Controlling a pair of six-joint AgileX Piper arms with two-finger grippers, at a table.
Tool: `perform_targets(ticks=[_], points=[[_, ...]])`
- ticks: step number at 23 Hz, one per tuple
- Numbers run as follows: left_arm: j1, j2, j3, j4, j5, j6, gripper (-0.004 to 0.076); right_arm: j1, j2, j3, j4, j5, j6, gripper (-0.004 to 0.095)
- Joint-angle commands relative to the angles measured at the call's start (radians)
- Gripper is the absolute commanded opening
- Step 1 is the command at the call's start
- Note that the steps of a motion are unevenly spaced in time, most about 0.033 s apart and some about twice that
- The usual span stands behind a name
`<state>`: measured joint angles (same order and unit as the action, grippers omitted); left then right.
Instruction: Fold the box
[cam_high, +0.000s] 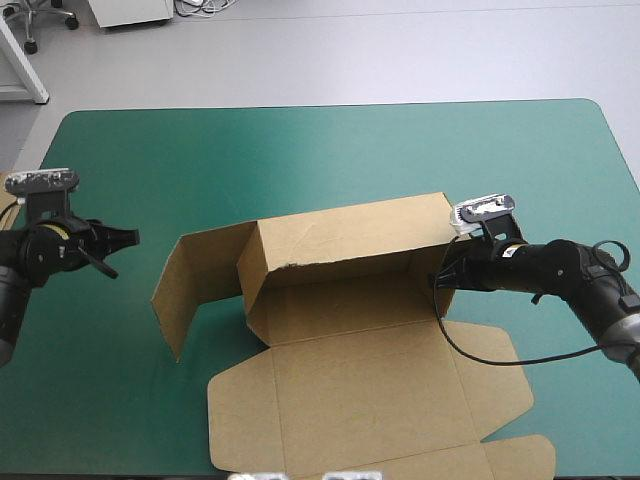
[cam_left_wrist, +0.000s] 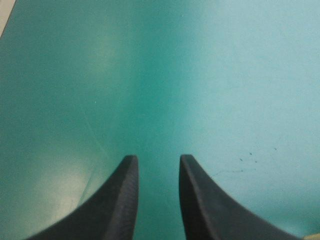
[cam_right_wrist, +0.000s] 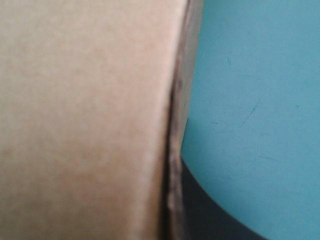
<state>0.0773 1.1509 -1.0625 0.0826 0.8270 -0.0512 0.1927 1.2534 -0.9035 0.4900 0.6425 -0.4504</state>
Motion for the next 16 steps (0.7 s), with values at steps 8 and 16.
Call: perform_targets(ticks=[8,16], points=[[0.002,-0.127,0.122,-0.022,-0.116,0.002,0.0167,0.002,-0.044,-0.259,-0.19,0.267,0.243,-0.0018],[0.002,-0.127,0.122,-0.022,-0.112,0.002,0.0167,0.002,0.144,-0.562,-0.288,0.565,0.358,-0.0013]])
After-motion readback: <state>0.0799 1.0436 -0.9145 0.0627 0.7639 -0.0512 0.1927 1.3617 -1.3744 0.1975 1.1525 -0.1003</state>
